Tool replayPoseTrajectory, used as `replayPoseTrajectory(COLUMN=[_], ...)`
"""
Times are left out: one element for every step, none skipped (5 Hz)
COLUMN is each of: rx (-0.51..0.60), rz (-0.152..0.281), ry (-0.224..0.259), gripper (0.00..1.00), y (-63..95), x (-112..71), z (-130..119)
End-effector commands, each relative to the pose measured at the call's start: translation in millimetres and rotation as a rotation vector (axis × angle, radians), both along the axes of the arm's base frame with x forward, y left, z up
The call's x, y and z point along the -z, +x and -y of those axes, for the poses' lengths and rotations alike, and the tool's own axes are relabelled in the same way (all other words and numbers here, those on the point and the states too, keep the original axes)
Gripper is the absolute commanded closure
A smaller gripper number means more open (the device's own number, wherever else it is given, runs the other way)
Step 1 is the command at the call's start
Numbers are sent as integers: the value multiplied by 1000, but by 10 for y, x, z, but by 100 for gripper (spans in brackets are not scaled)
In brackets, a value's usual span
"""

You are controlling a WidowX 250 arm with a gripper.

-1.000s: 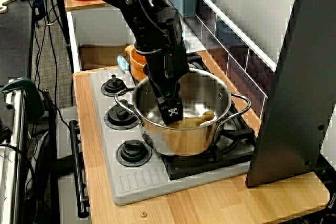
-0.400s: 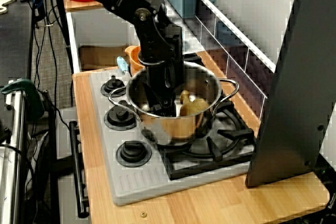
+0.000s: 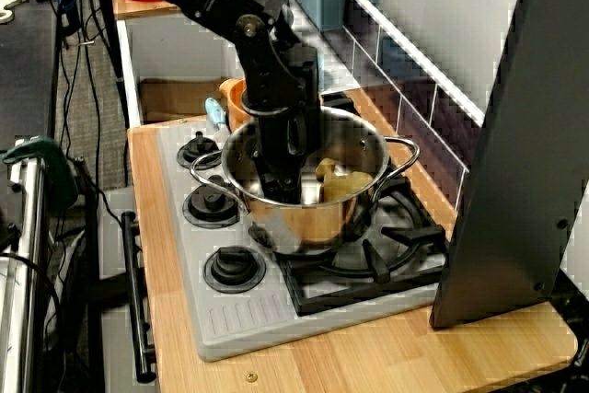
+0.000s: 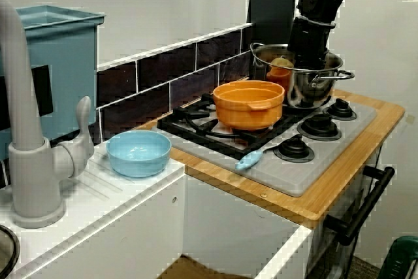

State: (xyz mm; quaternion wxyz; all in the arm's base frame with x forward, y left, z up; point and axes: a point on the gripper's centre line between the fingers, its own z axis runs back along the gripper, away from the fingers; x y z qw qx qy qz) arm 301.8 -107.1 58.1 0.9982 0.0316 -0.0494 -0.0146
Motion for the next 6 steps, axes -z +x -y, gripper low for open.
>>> replayPoseTrajectory(rx=[-17,-20,-32,-36,-43,-39], rz=[69,76,70,77,85,87], ry=[-59,-94,-122,-148,-162,-146], gripper=[100,100,100,100,100,0], y=[100,119,150,167,186,180], x=[-425,-651,-837,-993,-1096,-1109], z=[-44,-60,-97,-133,-177,-202])
